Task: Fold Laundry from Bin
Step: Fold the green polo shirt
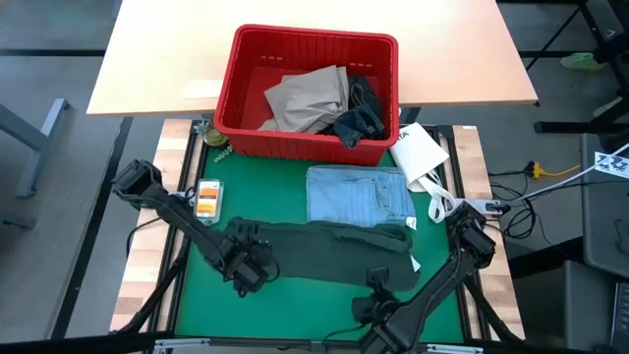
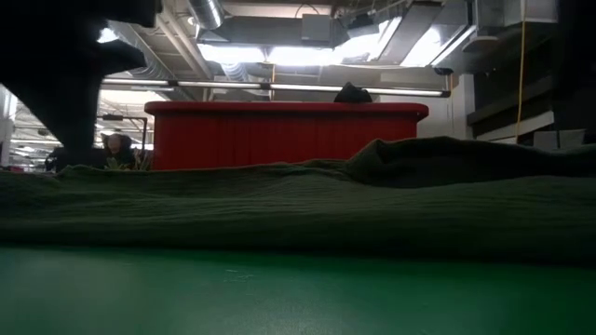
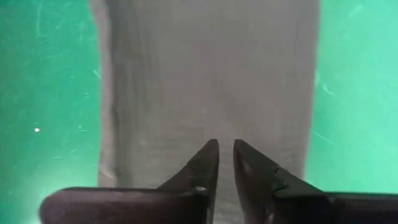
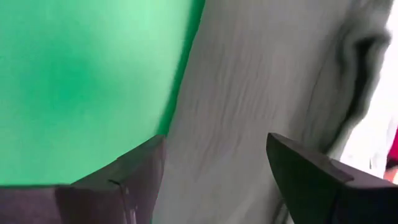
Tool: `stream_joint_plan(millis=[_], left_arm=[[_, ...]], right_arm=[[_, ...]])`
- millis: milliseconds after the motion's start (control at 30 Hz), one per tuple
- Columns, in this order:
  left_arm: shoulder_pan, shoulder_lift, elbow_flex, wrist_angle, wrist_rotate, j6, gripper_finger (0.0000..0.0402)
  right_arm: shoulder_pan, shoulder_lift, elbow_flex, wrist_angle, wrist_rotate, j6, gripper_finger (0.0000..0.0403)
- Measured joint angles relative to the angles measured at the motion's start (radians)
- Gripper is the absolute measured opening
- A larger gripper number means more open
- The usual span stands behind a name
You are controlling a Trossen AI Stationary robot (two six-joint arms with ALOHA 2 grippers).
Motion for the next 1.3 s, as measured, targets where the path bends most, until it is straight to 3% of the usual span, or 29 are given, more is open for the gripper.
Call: stream_joint_plan(millis=[100, 233, 500, 733, 933, 1033, 1200, 1300], left_arm=[[0.029, 0.0, 0.0, 0.0, -0.015, 0.002, 0.008], [0.067, 0.0, 0.0, -0.002, -0.056, 0.002, 0.0123], [0.136, 0.0, 0.0, -0.104, -0.062, -0.006, 0.0189], [0.17, -0.042, 0.001, -0.312, -0.086, 0.082, 0.0197], [0.201, -0.192, -0.024, -0.316, -0.064, 0.153, 0.0186], [0.243, -0.294, -0.088, -0.266, -0.044, 0.155, 0.0185], [0.339, -0.48, -0.292, -0.011, 0.157, 0.205, 0.0185], [0.388, -0.555, -0.399, 0.14, 0.203, 0.227, 0.0185]], right_arm=[[-0.026, 0.0, -0.002, 0.076, 0.028, -0.005, 0.028], [-0.059, 0.0, -0.002, 0.149, -0.01, -0.07, 0.028], [-0.088, 0.0, -0.002, 0.17, -0.033, -0.174, 0.028], [-0.093, 0.0, -0.002, 0.171, -0.041, -0.185, 0.028], [-0.093, 0.0, -0.002, 0.173, -0.041, -0.185, 0.028], [-0.093, 0.0, -0.002, 0.183, -0.041, -0.185, 0.028], [-0.093, 0.0, -0.002, 0.197, -0.041, -0.185, 0.028], [-0.094, 0.0, -0.002, 0.196, -0.041, -0.188, 0.028]])
